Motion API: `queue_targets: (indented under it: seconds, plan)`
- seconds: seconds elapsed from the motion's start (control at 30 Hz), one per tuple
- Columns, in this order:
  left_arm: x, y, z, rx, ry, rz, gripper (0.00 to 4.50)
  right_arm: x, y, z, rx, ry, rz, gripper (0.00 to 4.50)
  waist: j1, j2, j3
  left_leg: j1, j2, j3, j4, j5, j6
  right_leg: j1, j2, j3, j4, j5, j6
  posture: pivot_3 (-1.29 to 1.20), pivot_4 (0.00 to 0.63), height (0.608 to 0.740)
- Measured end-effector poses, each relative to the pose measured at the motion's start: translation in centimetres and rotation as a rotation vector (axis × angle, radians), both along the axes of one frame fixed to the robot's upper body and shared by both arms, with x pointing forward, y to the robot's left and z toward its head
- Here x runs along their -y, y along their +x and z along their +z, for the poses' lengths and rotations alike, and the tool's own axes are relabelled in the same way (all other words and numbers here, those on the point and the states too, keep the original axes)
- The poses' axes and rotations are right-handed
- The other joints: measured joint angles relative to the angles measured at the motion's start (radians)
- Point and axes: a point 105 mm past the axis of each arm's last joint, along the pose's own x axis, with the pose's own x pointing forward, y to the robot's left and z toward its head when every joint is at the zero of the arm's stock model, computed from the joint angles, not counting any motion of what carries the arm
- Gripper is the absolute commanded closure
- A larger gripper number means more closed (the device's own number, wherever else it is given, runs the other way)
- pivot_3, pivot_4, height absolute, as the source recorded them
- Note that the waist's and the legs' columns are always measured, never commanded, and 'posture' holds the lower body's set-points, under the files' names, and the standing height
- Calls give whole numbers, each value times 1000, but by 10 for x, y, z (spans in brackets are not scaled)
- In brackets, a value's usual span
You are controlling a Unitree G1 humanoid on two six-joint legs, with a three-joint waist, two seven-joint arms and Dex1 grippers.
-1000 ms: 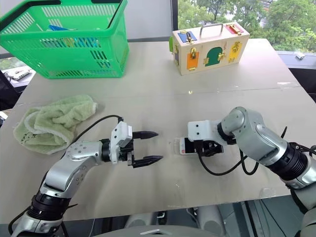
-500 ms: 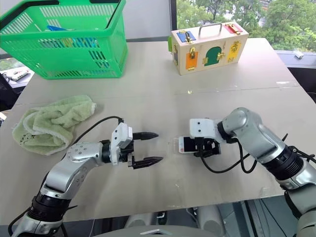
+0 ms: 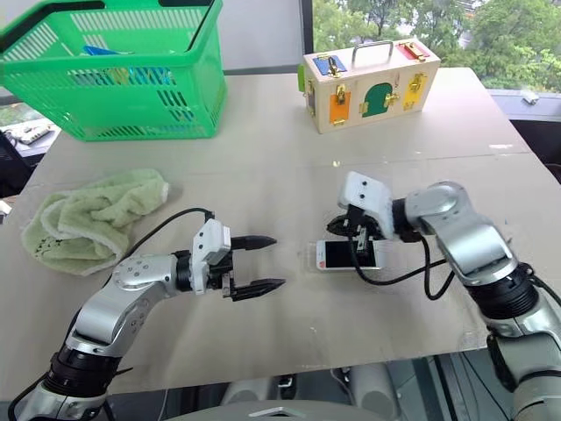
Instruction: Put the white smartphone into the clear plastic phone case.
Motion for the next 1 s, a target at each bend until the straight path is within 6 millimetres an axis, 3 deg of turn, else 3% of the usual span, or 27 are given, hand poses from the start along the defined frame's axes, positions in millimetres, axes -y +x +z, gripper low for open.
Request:
queue_targets:
  seconds: [0.27, 0.63, 1.0]
  plan:
    - [1, -2, 5, -4, 2, -4, 0, -11, 5, -36, -44, -64, -15, 4475, 2, 0, 0, -1, 0, 1, 0, 0, 0, 0, 0, 0, -1, 0, 0, 0, 150, 740]
    - [-2, -3, 10, -1, 8, 15, 0, -13, 6, -37, 34, -102, 23, 4475, 1, 0, 0, 1, 0, 1, 0, 0, 0, 0, 1, -1, 0, 0, 0, 0, 150, 740]
    - [-5, -3, 11, 4, 12, 22, 0, -11, 4, -37, -1, -66, 26, 4475, 2, 0, 0, 0, 0, 1, 0, 0, 0, 0, 1, 0, 0, 0, 0, 0, 150, 740]
